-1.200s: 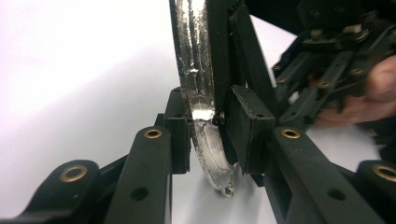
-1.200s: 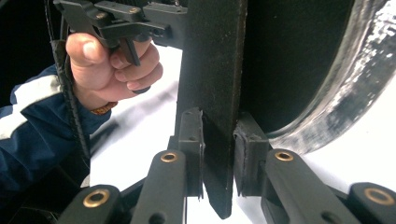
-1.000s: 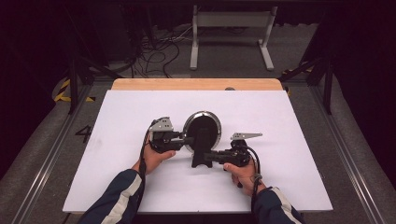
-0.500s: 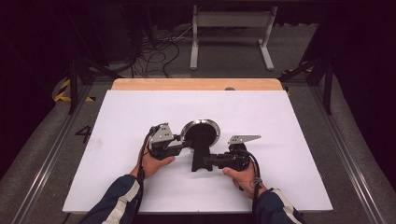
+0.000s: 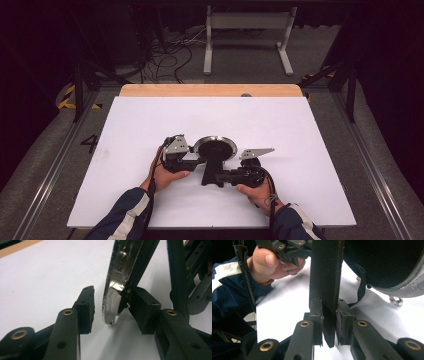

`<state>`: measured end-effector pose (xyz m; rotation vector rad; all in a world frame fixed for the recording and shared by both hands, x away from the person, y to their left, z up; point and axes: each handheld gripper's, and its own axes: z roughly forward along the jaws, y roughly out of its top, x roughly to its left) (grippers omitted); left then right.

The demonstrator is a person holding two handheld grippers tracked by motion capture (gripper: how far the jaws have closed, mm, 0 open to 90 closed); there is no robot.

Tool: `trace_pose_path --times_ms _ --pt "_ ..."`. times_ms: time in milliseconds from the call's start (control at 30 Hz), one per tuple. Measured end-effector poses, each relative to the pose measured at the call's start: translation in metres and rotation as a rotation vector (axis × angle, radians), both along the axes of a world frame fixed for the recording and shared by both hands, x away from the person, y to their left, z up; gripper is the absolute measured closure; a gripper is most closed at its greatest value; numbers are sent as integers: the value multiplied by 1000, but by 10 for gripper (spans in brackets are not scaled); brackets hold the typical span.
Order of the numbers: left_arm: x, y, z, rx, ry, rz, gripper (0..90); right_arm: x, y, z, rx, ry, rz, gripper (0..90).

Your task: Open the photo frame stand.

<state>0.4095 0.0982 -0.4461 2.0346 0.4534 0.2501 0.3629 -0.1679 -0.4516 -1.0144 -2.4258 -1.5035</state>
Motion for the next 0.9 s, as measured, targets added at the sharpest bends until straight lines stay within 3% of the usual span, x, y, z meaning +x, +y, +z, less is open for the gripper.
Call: trace_pose_path --times_ms 133,300,433,567,900 --pt "0 -4 -3 21 6 -15 578 -2 2 1 -8 -5 4 790" --pt "-2 -8 -4 62 -28 5 611 -4 2 2 -4 -10 8 792" --pt "-4 -9 -4 69 -58 12 606 -6 2 4 -7 -14 14 792" --pt "-6 -11 -5 108 -100 45 620 -6 2 4 -29 -16 21 786" --pt "-5 -12 -7 142 -125 72 652 -5 5 -2 -94 -24 8 778"
